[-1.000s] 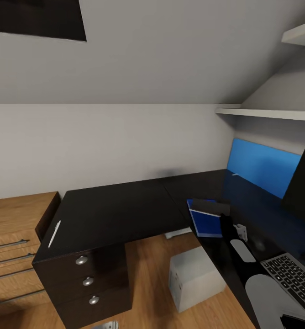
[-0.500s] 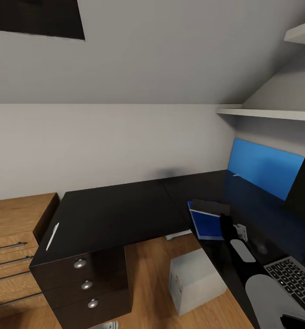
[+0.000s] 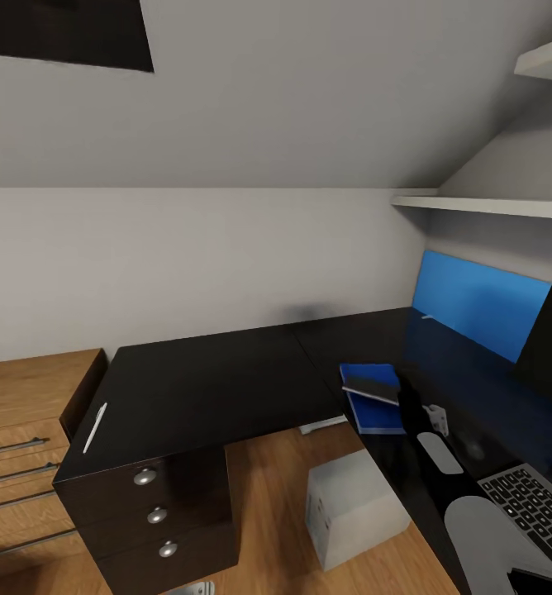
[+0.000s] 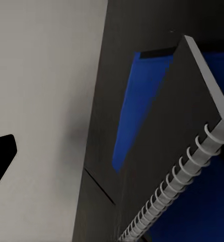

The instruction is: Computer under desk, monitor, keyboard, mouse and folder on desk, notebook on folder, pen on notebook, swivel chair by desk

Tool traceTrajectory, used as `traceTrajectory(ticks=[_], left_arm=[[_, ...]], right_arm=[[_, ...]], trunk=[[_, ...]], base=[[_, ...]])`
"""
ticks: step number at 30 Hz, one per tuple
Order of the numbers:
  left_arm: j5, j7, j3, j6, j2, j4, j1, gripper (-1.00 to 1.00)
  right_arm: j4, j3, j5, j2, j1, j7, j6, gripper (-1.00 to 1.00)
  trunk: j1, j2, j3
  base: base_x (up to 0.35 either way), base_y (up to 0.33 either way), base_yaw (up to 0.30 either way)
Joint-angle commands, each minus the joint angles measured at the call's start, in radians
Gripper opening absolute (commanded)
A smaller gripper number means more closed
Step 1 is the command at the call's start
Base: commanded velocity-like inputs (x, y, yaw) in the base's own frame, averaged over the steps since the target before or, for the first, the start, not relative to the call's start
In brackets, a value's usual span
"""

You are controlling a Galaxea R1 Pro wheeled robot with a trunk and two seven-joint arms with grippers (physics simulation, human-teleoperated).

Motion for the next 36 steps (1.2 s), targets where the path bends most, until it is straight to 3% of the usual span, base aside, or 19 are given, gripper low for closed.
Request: traceTrajectory(ticks=[1, 36], left_arm=[[0.007, 0.008, -0.003, 0.003, 0.001, -0.002, 0.0, 1.0], [0.008, 0.008, -0.02, 0.003, 0.001, -0.001, 0.0, 1.0]], right_arm=[[0.001, 0.0, -0.011, 0.0, -0.001, 0.006, -0.002, 1.0], [0.001, 0.0, -0.011, 0.0, -0.001, 0.007, -0.002, 1.0]], trunk=[[0.0, -0.001, -0.001], [0.0, -0.001, -0.001]], base=[[0.0, 0.0, 0.0], [0.0, -0.028, 0.0]])
